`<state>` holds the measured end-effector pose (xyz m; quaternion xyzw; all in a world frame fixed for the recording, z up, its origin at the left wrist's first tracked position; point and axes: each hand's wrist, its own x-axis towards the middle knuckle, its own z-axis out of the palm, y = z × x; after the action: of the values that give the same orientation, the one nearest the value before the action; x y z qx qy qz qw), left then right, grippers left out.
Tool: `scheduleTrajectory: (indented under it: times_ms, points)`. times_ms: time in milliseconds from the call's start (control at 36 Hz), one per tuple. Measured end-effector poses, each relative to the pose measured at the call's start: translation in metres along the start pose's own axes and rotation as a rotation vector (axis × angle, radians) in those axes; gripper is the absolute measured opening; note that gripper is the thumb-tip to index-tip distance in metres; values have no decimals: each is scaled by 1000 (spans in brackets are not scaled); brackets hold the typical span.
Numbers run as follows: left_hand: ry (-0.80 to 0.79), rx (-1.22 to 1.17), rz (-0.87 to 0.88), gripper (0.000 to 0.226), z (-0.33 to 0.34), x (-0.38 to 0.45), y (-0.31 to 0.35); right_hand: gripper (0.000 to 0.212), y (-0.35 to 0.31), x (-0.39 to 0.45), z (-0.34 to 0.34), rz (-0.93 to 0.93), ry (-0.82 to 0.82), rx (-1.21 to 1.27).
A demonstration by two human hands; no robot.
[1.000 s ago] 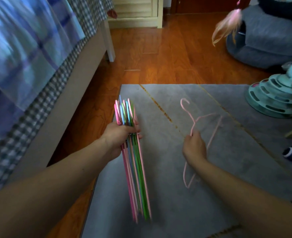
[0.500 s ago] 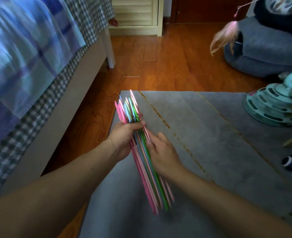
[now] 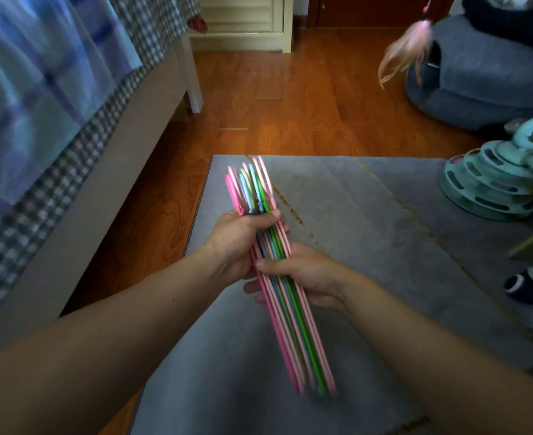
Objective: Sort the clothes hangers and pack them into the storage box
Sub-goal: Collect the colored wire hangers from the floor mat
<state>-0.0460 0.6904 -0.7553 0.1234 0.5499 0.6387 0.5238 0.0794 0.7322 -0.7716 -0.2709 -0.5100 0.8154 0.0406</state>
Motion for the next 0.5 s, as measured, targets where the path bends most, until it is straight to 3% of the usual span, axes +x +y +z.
scheduleTrajectory:
  times_ms: [139, 250, 417, 500]
  points:
    - [-4, 33, -2, 26, 1, -4, -9, 17, 5, -3, -5, 65, -110, 48]
    - [25, 139, -47, 26, -6, -14, -8, 16, 5, -4, 11, 102, -26, 50]
    - [-231, 199, -274, 26, -14, -60, 43, 18, -28, -48, 49, 232, 21, 218]
    - [-269, 190, -316, 25, -4, -94, 75, 20, -58, -78, 68, 237, 26, 246]
